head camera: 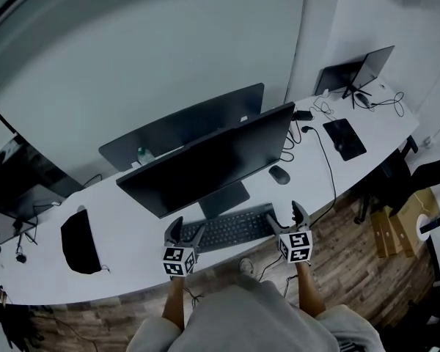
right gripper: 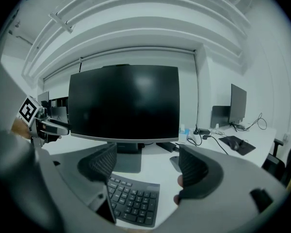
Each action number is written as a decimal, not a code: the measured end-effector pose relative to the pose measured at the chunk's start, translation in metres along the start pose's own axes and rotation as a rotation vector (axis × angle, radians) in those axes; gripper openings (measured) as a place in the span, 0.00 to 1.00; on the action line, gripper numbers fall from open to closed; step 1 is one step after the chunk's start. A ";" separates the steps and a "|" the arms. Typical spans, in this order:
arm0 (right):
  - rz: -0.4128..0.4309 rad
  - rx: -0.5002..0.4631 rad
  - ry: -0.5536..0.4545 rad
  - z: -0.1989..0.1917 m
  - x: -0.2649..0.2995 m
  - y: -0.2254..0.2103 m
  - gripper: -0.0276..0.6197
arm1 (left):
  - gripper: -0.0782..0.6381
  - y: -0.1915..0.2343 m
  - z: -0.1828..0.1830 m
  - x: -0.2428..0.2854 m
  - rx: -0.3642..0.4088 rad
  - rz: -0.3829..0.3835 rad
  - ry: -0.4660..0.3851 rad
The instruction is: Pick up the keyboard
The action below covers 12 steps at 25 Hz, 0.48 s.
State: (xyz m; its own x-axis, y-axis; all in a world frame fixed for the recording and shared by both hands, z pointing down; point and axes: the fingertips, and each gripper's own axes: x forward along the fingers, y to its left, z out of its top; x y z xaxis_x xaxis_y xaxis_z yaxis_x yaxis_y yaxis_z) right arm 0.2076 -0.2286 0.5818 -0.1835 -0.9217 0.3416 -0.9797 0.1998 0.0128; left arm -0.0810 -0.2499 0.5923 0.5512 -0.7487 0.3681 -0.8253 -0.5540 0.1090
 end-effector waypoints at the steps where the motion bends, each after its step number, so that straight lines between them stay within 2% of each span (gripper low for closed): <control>1: 0.009 0.000 0.001 0.001 0.007 -0.003 0.65 | 0.55 0.001 0.001 0.004 -0.001 0.007 0.003; 12: 0.107 0.005 0.058 -0.013 0.064 -0.019 0.65 | 0.55 0.019 -0.012 0.032 -0.037 0.097 0.059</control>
State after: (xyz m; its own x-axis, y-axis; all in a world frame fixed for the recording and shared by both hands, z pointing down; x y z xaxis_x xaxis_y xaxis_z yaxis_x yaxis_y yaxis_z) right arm 0.2159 -0.2872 0.6159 -0.2823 -0.8743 0.3948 -0.9553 0.2941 -0.0317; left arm -0.0804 -0.2796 0.6167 0.4614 -0.7749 0.4321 -0.8790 -0.4653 0.1043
